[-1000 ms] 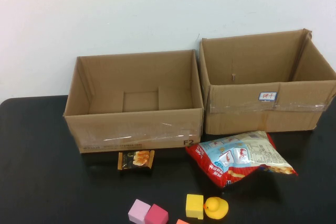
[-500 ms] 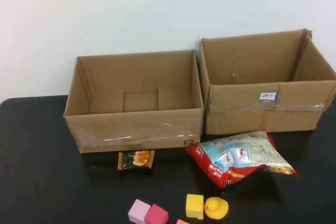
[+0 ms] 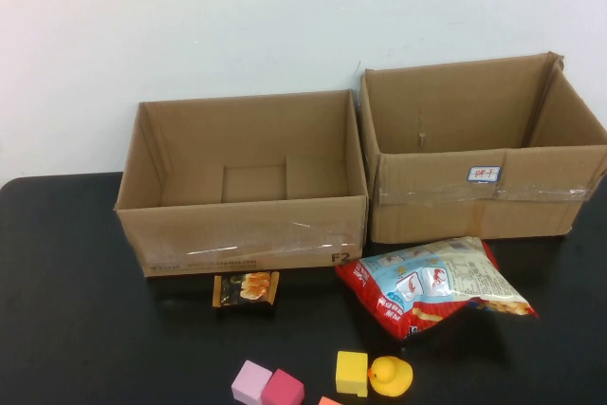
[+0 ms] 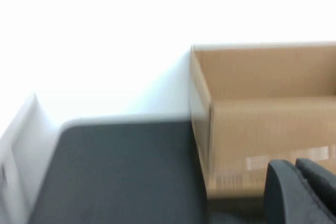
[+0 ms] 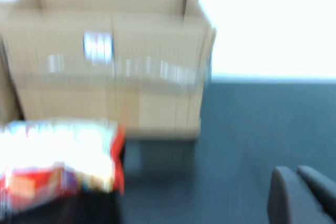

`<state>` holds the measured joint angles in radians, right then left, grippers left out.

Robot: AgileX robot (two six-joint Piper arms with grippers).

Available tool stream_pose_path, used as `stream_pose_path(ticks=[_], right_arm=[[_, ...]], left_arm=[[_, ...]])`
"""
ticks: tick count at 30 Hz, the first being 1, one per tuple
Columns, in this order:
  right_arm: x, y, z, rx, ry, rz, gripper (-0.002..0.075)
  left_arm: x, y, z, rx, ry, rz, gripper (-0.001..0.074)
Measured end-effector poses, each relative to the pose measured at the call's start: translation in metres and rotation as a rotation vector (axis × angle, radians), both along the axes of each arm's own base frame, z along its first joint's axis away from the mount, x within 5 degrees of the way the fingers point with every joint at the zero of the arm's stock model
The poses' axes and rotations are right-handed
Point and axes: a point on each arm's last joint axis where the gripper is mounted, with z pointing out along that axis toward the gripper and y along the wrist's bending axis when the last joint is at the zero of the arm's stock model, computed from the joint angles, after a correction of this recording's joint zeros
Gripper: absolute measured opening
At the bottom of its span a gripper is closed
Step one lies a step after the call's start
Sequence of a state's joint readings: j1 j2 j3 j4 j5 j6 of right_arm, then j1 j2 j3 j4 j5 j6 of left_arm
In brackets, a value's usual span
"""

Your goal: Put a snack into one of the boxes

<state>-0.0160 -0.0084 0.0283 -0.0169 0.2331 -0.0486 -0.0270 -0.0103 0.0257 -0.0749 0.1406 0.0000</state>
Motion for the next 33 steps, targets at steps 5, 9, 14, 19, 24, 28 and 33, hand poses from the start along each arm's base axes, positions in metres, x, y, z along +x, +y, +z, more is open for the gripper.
stream_pose_path(ticks=[5,9,14,19,24,28,33], right_arm=[[0.002,0.000,0.024,-0.017,-0.262,0.002,-0.0001],[0.000,0.000,0.042,0.039,-0.462,-0.001,-0.0001],[-0.006,-0.001,0.059,0.226,-0.670,0.007,-0.0001],[-0.009,-0.002,0.064,0.288,-0.731,0.013,-0.0001],[-0.009,0.001,0.069,0.208,-0.729,0.037,-0.0001],[-0.017,0.002,0.104,0.133,-0.665,0.037,-0.0001],[-0.033,0.000,0.138,0.140,-0.638,0.012,-0.0001]], left_arm=[[0.000,0.001,0.022,-0.011,-0.239,0.015,-0.0001],[-0.004,0.002,0.037,-0.020,-0.409,0.025,-0.0001],[-0.011,0.004,0.054,-0.046,-0.615,0.032,-0.0001],[-0.018,0.005,0.065,-0.094,-0.761,0.026,-0.0001],[-0.023,0.005,0.070,-0.164,-0.833,0.005,-0.0001],[-0.023,0.004,0.084,-0.173,-0.764,-0.008,-0.0001],[-0.031,0.002,0.120,-0.169,-0.582,-0.012,-0.0001]])
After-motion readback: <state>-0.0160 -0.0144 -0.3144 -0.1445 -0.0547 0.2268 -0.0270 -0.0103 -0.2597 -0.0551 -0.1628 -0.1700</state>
